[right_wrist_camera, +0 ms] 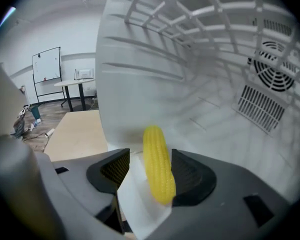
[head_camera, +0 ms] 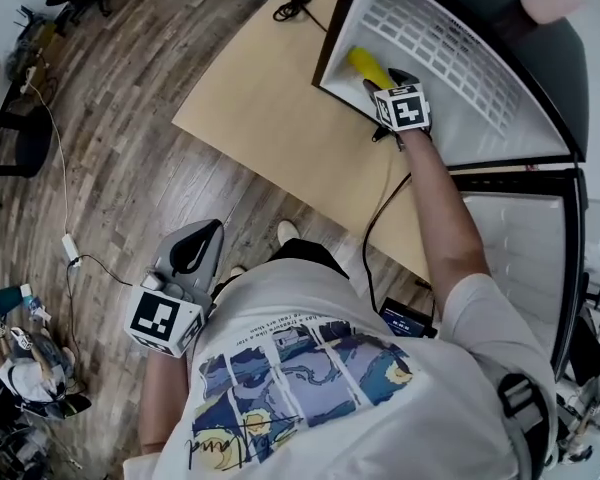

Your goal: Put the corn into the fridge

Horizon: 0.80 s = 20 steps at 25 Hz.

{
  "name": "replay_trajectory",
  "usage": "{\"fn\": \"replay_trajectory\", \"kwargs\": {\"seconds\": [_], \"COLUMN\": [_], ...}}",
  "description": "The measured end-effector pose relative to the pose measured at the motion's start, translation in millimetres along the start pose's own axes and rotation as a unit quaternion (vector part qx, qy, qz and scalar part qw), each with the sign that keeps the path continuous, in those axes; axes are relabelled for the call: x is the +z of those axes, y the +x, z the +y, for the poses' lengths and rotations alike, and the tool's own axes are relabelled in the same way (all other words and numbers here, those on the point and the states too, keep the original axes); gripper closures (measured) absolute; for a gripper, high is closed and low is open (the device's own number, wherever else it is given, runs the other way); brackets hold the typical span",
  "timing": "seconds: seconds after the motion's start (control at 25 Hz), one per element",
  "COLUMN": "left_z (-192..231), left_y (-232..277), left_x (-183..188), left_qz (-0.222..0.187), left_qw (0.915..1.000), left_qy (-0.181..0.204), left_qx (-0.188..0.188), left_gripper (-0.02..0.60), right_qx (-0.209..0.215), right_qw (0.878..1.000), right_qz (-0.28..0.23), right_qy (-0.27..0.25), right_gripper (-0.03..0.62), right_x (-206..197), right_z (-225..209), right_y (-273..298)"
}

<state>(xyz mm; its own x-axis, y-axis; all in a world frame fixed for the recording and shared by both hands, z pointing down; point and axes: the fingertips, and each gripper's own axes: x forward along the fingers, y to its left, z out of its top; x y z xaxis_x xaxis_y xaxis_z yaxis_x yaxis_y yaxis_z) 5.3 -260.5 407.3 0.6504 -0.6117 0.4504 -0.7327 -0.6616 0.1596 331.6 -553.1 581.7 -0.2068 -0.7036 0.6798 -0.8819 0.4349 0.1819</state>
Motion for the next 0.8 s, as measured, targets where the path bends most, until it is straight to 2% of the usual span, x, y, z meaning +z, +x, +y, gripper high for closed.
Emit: {"fn": "replay_trajectory", "kwargs": {"seconds": [0.16,0.36,0.48,0.68,0.8], "left_z": [1.1,0.1,-1.1,-1.2,-2.6], "left_y": [-14.6,-34.4,-48.6,-72.4,-83.7], "left_x": [1.6,-7.7,-13.4,-28.8,-39.1], "left_qz": [-0.008,-0.012,-0.016,-0.021,-0.020], "left_qw": [0.9997,0.9981,0.9972,0.9957,0.9947], "left_qy": [0.016,0.038,0.043,0.043,0.043], "left_qx": [-0.019,-0.048,-0.059,-0.080,-0.092], "left_gripper": [0.572,0.572,0.572,0.572,0.572], "right_qx": [-0.021,-0.047,-0.044,-0.027,0.000], "right_qw": [0.999,0.994,0.992,0.989,0.987], "right_qz": [-0.028,-0.059,-0.063,-0.073,-0.086], "right_qy": [0.030,0.082,0.100,0.125,0.138], "right_gripper": [0.359,0.492,0.554,0.572,0.582], "right_x": [-2.9,-19.2,-29.4,-43.3,-46.9], "right_z": [14.4,40.6,70.3,132.4,174.6], "right_y": [-38.4,-93.7,-122.2,-170.6,-196.9]}}
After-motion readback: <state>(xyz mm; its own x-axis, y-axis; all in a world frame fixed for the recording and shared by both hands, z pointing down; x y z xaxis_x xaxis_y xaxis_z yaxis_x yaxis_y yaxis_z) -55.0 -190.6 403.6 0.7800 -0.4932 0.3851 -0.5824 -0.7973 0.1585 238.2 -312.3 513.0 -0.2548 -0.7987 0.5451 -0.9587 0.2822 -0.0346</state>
